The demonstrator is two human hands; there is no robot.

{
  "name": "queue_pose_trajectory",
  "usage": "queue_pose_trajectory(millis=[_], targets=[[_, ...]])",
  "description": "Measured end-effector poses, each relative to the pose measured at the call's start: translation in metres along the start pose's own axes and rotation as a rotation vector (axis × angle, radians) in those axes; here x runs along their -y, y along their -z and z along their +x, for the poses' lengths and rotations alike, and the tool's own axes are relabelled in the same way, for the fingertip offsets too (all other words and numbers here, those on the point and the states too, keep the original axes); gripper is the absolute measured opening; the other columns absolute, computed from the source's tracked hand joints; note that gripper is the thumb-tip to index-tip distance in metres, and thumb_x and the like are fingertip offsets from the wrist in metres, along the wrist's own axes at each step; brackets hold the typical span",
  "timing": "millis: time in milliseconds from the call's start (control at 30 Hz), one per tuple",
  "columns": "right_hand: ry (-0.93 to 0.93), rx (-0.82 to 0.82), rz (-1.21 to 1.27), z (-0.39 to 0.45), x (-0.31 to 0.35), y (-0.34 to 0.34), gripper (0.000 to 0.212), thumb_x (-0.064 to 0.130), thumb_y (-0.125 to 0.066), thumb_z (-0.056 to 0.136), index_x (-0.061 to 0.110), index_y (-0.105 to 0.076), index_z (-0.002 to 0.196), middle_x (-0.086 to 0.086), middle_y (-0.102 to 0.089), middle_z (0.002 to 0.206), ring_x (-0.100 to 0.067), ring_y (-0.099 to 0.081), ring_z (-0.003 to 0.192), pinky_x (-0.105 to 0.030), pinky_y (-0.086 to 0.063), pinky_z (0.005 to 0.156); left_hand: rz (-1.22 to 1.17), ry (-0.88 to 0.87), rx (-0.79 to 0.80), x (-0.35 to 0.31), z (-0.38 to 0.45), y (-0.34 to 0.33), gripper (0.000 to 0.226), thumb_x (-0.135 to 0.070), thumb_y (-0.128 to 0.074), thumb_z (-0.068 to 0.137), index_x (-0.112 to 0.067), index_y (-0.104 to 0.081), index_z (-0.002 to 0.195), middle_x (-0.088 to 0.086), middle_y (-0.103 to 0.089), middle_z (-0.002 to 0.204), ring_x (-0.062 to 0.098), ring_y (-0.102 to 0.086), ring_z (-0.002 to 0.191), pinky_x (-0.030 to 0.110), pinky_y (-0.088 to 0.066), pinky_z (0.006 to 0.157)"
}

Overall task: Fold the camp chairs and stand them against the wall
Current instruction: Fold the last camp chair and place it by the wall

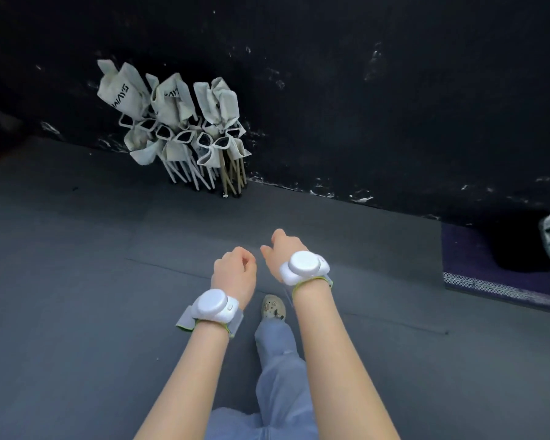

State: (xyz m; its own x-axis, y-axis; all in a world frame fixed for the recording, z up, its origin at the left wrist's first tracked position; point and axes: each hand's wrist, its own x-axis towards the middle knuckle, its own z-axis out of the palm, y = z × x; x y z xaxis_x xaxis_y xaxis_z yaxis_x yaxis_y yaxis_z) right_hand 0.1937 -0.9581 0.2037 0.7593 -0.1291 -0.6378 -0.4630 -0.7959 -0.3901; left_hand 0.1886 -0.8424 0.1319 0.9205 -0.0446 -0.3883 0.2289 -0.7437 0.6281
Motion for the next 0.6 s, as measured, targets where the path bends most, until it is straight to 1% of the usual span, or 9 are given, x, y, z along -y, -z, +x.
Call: queue_pose_trajectory(millis=[100, 133, 200, 267, 300, 333, 433, 533, 600], targets=[[-0.012, -0.036, 0.057, -0.04, -0.018, -0.039, 0.035, 0.029, -0.035, 0.101, 0.008, -0.041, 0.128, -0.013, -0.057, 0.128, -0.033, -0.057, 0.113, -0.03, -0.035, 0.074, 0.033, 0.022, -0.054, 0.024, -0.051, -0.007, 0.02, -0.016, -0.042, 0.092, -0.016, -0.061, 0.097, 0.007, -0.06, 0.107, 0.032, -0.046, 0.108, 0.033, -0.039, 0.083], [-0.026, -0.062, 0.086, -0.072, -0.031, -0.064, 0.035, 0.029, -0.036, 0.101, 0.007, -0.041, 0.128, -0.014, -0.056, 0.128, -0.034, -0.057, 0.113, -0.03, -0.035, 0.075, 0.048, 0.029, -0.066, 0.041, -0.087, -0.012, 0.021, -0.016, -0.042, 0.092, -0.016, -0.062, 0.098, 0.008, -0.059, 0.11, 0.033, -0.045, 0.11, 0.032, -0.037, 0.084], [-0.058, -0.108, 0.117, -0.091, -0.044, -0.082, 0.035, 0.027, -0.037, 0.101, 0.006, -0.04, 0.128, -0.015, -0.056, 0.127, -0.035, -0.058, 0.113, -0.03, -0.036, 0.076, 0.047, 0.033, -0.09, 0.059, -0.109, -0.018, 0.02, -0.016, -0.043, 0.091, -0.017, -0.062, 0.098, 0.008, -0.059, 0.114, 0.033, -0.045, 0.113, 0.03, -0.032, 0.084], [-0.07, -0.084, 0.105, -0.131, -0.062, -0.116, 0.036, 0.027, -0.038, 0.1, 0.005, -0.04, 0.128, -0.016, -0.056, 0.127, -0.035, -0.058, 0.111, -0.033, -0.04, 0.078, 0.07, 0.063, -0.077, 0.078, -0.158, -0.025, 0.021, -0.015, -0.043, 0.091, -0.016, -0.061, 0.099, 0.009, -0.058, 0.115, 0.034, -0.044, 0.114, 0.03, -0.031, 0.085], [-0.075, -0.055, 0.101, -0.156, -0.071, -0.132, 0.037, 0.028, -0.04, 0.1, 0.005, -0.039, 0.128, -0.016, -0.056, 0.127, -0.035, -0.059, 0.111, -0.034, -0.043, 0.082, 0.073, 0.087, -0.064, 0.088, -0.19, -0.027, 0.021, -0.015, -0.043, 0.09, -0.015, -0.061, 0.1, 0.01, -0.058, 0.116, 0.035, -0.043, 0.113, 0.032, -0.034, 0.087], [-0.089, -0.032, 0.098, -0.16, -0.077, -0.139, 0.038, 0.03, -0.041, 0.099, 0.005, -0.04, 0.128, -0.016, -0.056, 0.128, -0.035, -0.059, 0.111, -0.036, -0.045, 0.087, 0.061, 0.105, -0.06, 0.093, -0.198, -0.033, 0.022, -0.015, -0.042, 0.091, -0.015, -0.061, 0.101, 0.011, -0.057, 0.116, 0.035, -0.043, 0.113, 0.034, -0.036, 0.09], [-0.117, -0.024, 0.106, -0.222, -0.105, -0.158, 0.04, 0.032, -0.041, 0.098, 0.006, -0.04, 0.129, -0.014, -0.054, 0.13, -0.035, -0.057, 0.114, -0.037, -0.044, 0.094, 0.117, 0.12, 0.06, 0.094, -0.275, -0.042, 0.022, -0.016, -0.04, 0.091, -0.016, -0.059, 0.103, 0.01, -0.057, 0.116, 0.035, -0.044, 0.113, 0.039, -0.042, 0.093], [-0.126, -0.084, 0.127, -0.258, -0.123, -0.161, 0.037, 0.029, -0.04, 0.099, 0.005, -0.041, 0.128, -0.016, -0.054, 0.129, -0.036, -0.057, 0.113, -0.036, -0.045, 0.091, 0.153, 0.094, 0.14, 0.094, -0.309, -0.057, 0.02, -0.017, -0.039, 0.091, -0.019, -0.057, 0.1, 0.008, -0.06, 0.114, 0.033, -0.045, 0.111, 0.039, -0.043, 0.092], [-0.13, -0.107, 0.128, -0.281, -0.139, -0.166, 0.037, 0.028, -0.039, 0.1, 0.005, -0.04, 0.128, -0.016, -0.054, 0.128, -0.036, -0.057, 0.113, -0.035, -0.045, 0.089, 0.17, 0.069, 0.161, 0.09, -0.334, -0.069, 0.022, -0.017, -0.038, 0.092, -0.017, -0.057, 0.103, 0.007, -0.061, 0.113, 0.032, -0.046, 0.111, 0.04, -0.044, 0.092]])
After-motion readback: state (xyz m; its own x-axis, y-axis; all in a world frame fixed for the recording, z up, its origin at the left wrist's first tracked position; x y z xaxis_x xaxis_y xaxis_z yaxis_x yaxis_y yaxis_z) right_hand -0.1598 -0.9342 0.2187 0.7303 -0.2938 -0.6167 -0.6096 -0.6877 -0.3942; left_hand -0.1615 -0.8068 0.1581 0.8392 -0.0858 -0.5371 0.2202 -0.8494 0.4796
